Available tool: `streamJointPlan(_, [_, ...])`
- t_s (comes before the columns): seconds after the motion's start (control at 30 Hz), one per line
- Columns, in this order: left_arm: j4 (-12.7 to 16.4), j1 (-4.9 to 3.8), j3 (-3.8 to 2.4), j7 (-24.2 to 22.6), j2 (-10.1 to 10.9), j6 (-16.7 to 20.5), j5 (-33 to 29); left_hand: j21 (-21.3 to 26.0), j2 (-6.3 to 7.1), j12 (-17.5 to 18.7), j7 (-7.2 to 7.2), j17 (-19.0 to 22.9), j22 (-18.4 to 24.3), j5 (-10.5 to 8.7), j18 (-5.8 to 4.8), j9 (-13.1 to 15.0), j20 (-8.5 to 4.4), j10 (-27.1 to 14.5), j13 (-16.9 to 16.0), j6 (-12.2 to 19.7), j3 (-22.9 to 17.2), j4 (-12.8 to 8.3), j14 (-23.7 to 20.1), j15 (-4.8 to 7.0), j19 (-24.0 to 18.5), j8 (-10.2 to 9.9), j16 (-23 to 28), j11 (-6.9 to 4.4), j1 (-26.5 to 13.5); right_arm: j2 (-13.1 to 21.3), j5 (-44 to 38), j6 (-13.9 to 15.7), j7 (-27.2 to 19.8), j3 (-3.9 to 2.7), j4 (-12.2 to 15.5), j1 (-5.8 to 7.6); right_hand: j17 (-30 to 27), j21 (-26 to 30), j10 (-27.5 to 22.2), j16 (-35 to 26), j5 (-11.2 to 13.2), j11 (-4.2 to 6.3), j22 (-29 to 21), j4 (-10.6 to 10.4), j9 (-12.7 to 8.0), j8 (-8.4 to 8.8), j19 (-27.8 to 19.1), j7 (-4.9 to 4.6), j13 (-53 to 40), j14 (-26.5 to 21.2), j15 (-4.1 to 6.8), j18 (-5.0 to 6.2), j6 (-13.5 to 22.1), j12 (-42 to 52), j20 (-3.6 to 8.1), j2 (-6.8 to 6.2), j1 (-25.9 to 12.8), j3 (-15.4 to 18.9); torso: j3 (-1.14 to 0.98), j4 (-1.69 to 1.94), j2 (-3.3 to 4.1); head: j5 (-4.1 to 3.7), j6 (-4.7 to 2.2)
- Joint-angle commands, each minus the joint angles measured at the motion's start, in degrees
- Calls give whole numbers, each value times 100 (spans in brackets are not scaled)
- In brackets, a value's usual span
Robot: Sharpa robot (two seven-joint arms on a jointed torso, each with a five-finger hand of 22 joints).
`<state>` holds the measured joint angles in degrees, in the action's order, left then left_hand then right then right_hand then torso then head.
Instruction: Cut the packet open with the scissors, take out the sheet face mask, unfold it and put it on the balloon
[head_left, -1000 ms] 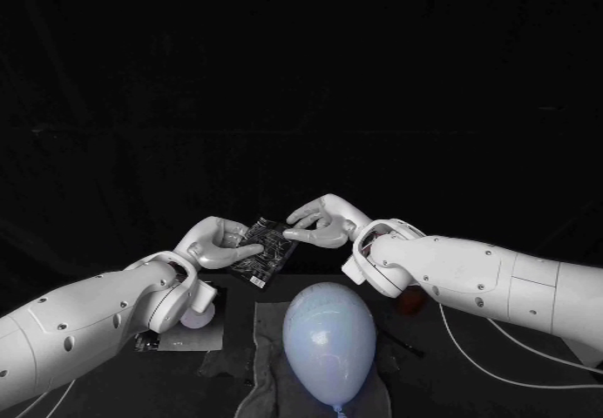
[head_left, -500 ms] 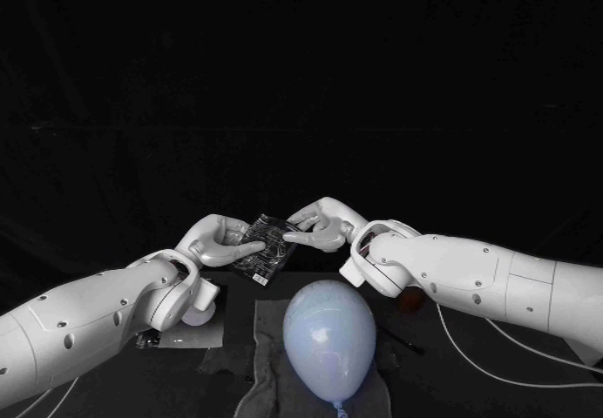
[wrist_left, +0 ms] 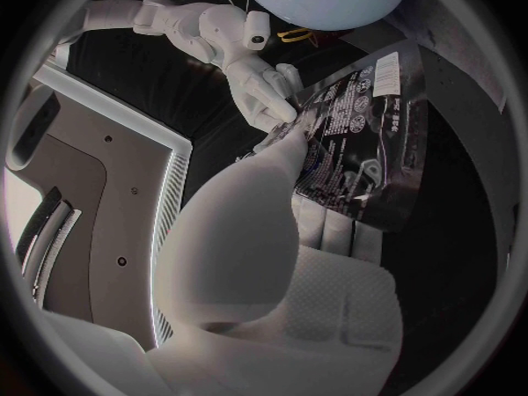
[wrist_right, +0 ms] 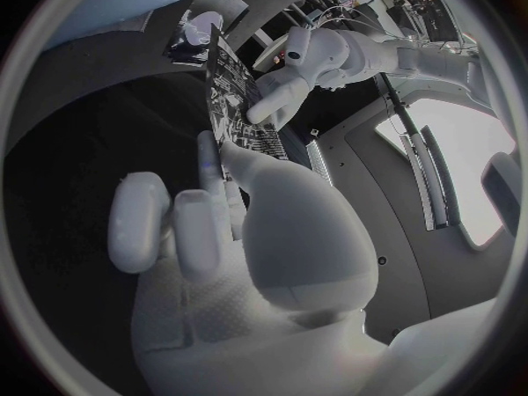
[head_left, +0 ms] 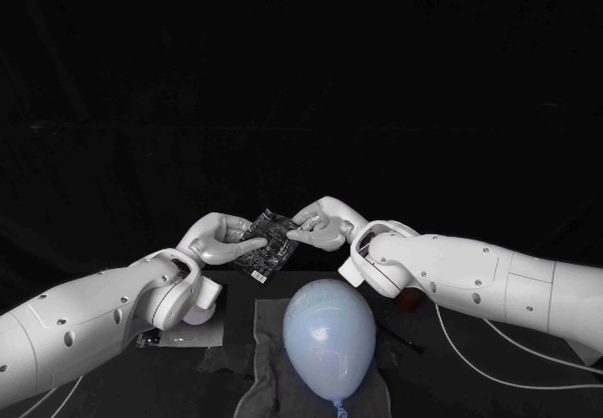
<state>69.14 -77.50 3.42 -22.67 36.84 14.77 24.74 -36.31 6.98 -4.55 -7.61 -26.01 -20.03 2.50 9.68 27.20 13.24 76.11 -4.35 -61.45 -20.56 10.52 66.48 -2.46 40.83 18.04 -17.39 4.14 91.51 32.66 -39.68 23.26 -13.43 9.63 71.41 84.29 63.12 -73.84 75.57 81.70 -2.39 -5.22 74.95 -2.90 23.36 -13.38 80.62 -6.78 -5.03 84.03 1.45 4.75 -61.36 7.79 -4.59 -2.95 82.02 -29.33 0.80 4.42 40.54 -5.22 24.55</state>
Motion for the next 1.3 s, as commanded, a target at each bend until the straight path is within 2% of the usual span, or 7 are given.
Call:
streamJointPlan(0.03, [18, -12, -10, -75, -2, -86, -197, 126, 31, 91, -104, 12, 76, 22, 45, -92, 66, -185, 41, 176, 5, 52, -195, -89, -76, -122, 116, 105, 47, 33, 282, 311, -113, -1, 25, -6, 34, -66, 408, 45, -41, 317, 539, 83, 287, -127, 34, 42, -13, 118, 55, -95, 40, -36, 36, -46, -139, -171, 1, 1, -2, 0, 3])
streamJointPlan(0.27, [-17, -11, -6, 156, -21, 12, -56, 1119, 652, 99, -352, 201, 658, 11, -119, -460, 338, -1436, 75, 1384, 400, 432, -1231, -564, -769, -845, 751, 573, -302, 96, 487, 418, -67, -1, 76, -10, 55, -90, 468, 49, -41, 330, 568, 156, 403, -241, 49, 54, -22, 125, 68, -101, 96, -70, 50, -77, -257, -317, 1, -2, 4, -3, 7])
streamJointPlan(0.5, [-62, -9, 4, 224, -42, 272, -15, 1793, 387, 12, -158, 413, 1142, 20, -237, -600, 342, -2114, 53, 1849, 1549, 576, -1681, -791, -693, -1028, 1093, 814, -27, 138, 437, 382, 82, -1, 93, -10, 66, -91, 486, 52, -41, 334, 575, 195, 451, -290, 50, 57, -26, 128, 71, -102, 120, -87, 55, -90, -303, -382, 3, 0, 7, 6, 13])
streamJointPlan(0.73, [-45, -8, 6, 101, -54, 375, -77, 2030, 134, -153, -301, 468, 1335, 22, -237, -572, 343, -1998, 44, 1581, 1978, 577, -1554, -735, -529, -846, 1077, 743, 224, 139, 93, 364, 459, -1, 83, -11, 80, -74, 501, 55, -41, 337, 570, 233, 488, -327, 41, 59, -30, 131, 74, -97, 137, -99, 58, -105, -337, -433, 2, 4, 3, 17, 38])
streamJointPlan(0.97, [-31, -8, 6, 34, -120, 452, -86, 2126, 76, -164, -349, 487, 1406, 21, -257, -581, 345, -1987, 58, 1510, 2074, 574, -1519, -695, -505, -804, 1074, 659, 311, 122, -277, 381, 715, -1, 97, -14, 91, -78, 515, 59, -41, 339, 577, 267, 519, -360, 44, 60, -34, 134, 76, -98, 153, -109, 61, -115, -370, -482, 1, -2, 0, 24, 39])
streamJointPlan(1.1, [-52, -8, 5, 67, -170, 528, -65, 2227, 65, -42, -103, 536, 1483, 21, -273, -672, 343, -2240, 73, 1841, 2232, 591, -1592, -739, -470, -968, 1138, 650, 344, 113, -383, 364, 789, -1, 119, -16, 91, -78, 515, 59, -41, 339, 577, 267, 519, -360, 44, 60, -34, 134, 76, -98, 153, -109, 61, -115, -370, -482, 0, -5, 1, 27, 44])
streamJointPlan(1.3, [-141, -8, 3, 331, -261, 482, 86, 2428, 112, 69, 24, 617, 1597, 22, -336, -911, 347, -2579, 68, 2467, 2404, 614, -1771, -857, -628, -1174, 1283, 575, 321, 116, -460, 392, 811, -1, 173, -22, 96, -81, 523, 60, -41, 340, 581, 283, 534, -376, 47, 61, -36, 135, 77, -99, 160, -113, 62, -120, -387, -504, -1, -4, 2, 22, 49])
